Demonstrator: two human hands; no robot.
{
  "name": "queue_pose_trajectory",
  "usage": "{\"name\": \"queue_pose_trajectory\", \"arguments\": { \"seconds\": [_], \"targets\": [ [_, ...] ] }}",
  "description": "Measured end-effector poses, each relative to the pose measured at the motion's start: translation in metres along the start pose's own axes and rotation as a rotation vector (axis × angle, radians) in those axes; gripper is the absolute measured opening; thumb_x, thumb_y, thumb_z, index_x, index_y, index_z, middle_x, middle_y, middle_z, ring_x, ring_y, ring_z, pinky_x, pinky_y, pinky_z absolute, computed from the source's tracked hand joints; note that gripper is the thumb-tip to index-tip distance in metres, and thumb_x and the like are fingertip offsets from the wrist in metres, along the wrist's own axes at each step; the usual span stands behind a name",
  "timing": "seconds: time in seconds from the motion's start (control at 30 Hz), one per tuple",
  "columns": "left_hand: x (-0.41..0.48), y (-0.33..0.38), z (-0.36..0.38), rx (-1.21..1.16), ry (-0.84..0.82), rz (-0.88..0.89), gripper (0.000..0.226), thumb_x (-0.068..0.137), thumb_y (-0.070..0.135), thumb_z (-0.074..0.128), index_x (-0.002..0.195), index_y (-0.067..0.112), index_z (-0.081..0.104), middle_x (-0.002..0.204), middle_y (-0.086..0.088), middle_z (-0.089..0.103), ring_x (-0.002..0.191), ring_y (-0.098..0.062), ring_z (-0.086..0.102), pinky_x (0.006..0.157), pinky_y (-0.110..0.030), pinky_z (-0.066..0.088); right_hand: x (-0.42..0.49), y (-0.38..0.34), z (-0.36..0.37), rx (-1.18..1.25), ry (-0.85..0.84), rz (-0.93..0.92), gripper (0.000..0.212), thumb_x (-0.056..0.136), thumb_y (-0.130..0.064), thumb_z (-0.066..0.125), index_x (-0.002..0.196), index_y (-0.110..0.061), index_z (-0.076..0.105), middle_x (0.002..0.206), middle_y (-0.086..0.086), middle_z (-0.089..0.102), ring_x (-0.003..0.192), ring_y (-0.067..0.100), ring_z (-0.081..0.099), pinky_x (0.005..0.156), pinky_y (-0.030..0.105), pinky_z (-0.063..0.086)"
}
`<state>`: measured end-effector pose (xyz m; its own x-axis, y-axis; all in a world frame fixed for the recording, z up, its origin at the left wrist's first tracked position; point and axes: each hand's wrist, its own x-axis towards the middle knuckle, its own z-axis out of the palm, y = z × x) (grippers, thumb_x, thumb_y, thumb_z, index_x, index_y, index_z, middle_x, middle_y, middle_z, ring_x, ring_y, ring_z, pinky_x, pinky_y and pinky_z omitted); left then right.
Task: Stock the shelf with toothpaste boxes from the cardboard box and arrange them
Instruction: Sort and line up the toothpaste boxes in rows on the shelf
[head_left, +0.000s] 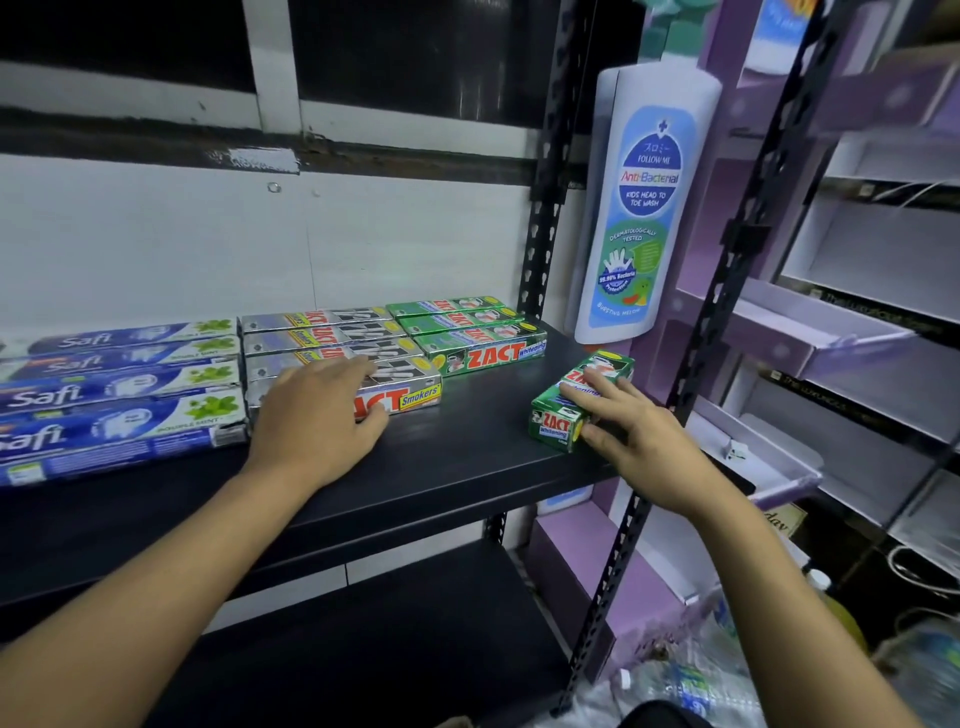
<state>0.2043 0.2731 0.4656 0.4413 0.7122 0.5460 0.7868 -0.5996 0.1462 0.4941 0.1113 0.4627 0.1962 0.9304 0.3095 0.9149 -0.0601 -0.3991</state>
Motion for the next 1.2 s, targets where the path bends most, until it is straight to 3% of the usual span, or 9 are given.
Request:
{"name": "queue_pose_trajectory", "arguments": {
  "seconds": [0.1,0.23,0.3,0.4,0.53,0.7,1.0,1.2],
  "targets": [
    [0.000,0.000,0.000,-0.001,0.000,-0.002,0.048,0.089,0.041,0.061,0.132,0.021,0.060,0.132,-0.001,0.063,0.120,-0.025,0.058,0.104,-0.045,0.039,0.009,-0.003,0.008,-0.086,0.046,-0.021,0.048,0.100,-0.032,0.052,0.143,-0.048,0.040,0.161,-0.006,0.021,0.149,0.033,0.012,0.120,0.041,0.011],
    [-0.001,0.000,0.000,-0.004,0.005,-0.002,0.047,0.089,0.041,0.060,0.132,0.021,0.060,0.132,0.000,0.063,0.120,-0.023,0.058,0.104,-0.044,0.039,0.025,-0.013,0.018,-0.217,0.052,-0.057,0.047,0.100,-0.038,0.050,0.144,-0.047,0.039,0.162,-0.006,0.019,0.148,0.039,0.005,0.115,0.063,0.008],
    [-0.001,0.000,0.000,-0.004,0.005,-0.004,0.047,0.089,0.040,0.059,0.132,0.021,0.060,0.130,0.000,0.064,0.118,-0.023,0.058,0.103,-0.044,0.040,0.033,-0.020,0.025,-0.164,0.028,-0.076,0.047,0.100,-0.035,0.050,0.146,-0.043,0.039,0.160,-0.003,0.028,0.144,0.041,0.015,0.114,0.059,0.021],
    [-0.001,0.001,0.000,-0.005,0.007,-0.005,0.046,0.090,0.040,0.059,0.131,0.021,0.060,0.129,0.000,0.065,0.117,-0.023,0.059,0.103,-0.043,0.040,0.044,-0.031,0.035,-0.164,0.044,-0.085,0.047,0.101,-0.034,0.049,0.146,-0.039,0.040,0.157,0.001,0.034,0.137,0.042,0.023,0.115,0.051,0.023],
    [-0.002,0.001,0.000,-0.003,0.012,-0.008,0.045,0.090,0.040,0.059,0.131,0.022,0.060,0.127,0.001,0.065,0.116,-0.022,0.059,0.103,-0.043,0.040,0.059,-0.041,0.043,-0.177,0.049,-0.092,0.047,0.101,-0.034,0.048,0.147,-0.037,0.039,0.157,0.005,0.033,0.142,0.043,0.021,0.119,0.049,0.016],
    [-0.001,0.000,0.001,0.003,0.011,-0.011,0.045,0.091,0.040,0.057,0.132,0.022,0.059,0.128,0.002,0.065,0.116,-0.021,0.059,0.103,-0.042,0.039,0.076,-0.049,0.054,-0.126,0.021,-0.035,0.048,0.100,-0.041,0.047,0.146,-0.046,0.036,0.159,-0.003,0.031,0.145,0.041,0.014,0.115,0.055,0.026],
    [0.000,-0.003,0.004,0.014,0.012,0.006,0.041,0.092,0.035,0.057,0.131,0.021,0.060,0.128,0.002,0.065,0.117,-0.022,0.059,0.103,-0.042,0.039,0.089,-0.061,0.061,-0.167,0.012,-0.025,0.046,0.102,-0.039,0.044,0.147,-0.044,0.036,0.158,-0.004,0.031,0.145,0.041,0.013,0.111,0.055,0.031],
    [0.001,-0.006,0.007,0.025,0.008,0.029,0.040,0.096,0.034,0.051,0.134,0.022,0.057,0.133,0.002,0.062,0.121,-0.020,0.056,0.106,-0.042,0.037,0.085,-0.053,0.062,-0.038,0.114,-0.057,0.056,0.097,-0.041,0.052,0.150,-0.038,0.034,0.161,0.000,0.023,0.149,0.036,0.010,0.119,0.047,0.018]
  ]
}}
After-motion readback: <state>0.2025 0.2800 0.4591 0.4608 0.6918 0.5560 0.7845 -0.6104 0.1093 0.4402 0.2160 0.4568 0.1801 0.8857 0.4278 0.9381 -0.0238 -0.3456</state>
